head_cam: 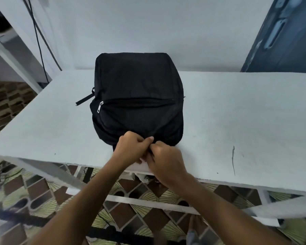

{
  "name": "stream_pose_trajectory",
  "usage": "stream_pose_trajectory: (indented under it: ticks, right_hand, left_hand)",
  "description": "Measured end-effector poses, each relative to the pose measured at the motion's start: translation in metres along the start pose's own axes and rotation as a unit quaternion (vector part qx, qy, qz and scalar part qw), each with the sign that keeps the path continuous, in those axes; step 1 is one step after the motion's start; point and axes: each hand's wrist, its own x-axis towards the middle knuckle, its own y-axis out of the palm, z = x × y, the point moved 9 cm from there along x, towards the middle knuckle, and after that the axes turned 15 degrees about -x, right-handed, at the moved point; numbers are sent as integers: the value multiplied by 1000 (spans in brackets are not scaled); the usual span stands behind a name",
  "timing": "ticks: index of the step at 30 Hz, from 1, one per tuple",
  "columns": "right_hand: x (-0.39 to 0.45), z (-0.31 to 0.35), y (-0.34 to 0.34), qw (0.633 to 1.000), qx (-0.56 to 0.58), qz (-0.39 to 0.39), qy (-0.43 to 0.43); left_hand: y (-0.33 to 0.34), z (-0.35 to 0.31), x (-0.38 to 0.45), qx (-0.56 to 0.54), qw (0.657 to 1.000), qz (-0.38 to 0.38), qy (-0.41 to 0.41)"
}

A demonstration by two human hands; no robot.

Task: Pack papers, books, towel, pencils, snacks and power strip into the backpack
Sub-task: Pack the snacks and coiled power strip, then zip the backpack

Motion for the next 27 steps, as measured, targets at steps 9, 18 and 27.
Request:
stream_pose_trajectory:
  ticks: [9, 18, 27]
  right_hand:
    - [4, 6, -27, 991, -87, -87, -58]
    - [43, -18, -17, 972, -213, 36, -90]
    - [68, 97, 7, 969, -178, 65, -155]
  left_hand:
    - [8, 11, -7, -90, 992, 88, -1]
    - [-70, -7, -10, 253, 953, -34, 162]
    - [-141, 10, -8, 226, 941, -54, 246]
